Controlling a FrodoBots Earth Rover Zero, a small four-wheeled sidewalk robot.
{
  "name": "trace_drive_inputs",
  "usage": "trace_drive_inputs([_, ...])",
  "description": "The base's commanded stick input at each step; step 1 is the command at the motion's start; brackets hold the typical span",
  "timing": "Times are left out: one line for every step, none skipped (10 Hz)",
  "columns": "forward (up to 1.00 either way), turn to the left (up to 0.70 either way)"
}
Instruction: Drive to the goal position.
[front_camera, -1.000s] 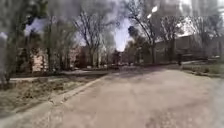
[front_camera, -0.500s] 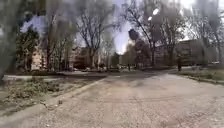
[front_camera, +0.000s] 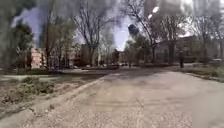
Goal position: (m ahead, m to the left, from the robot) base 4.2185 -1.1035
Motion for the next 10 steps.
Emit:
trace_drive_inputs([0.70,-0.35])
trace_drive_inputs([0.70,-0.35])
trace_drive_inputs([0.70,-0.28])
trace_drive_inputs([0.70,-0.15])
trace_drive_inputs([0.70,-0.03])
trace_drive_inputs([0.70,0.00])
trace_drive_inputs([0.70,0.00])
trace_drive_inputs([0.70,0.00])
trace_drive_inputs([0.70,0.00])
trace_drive_inputs([0.70,0.00])
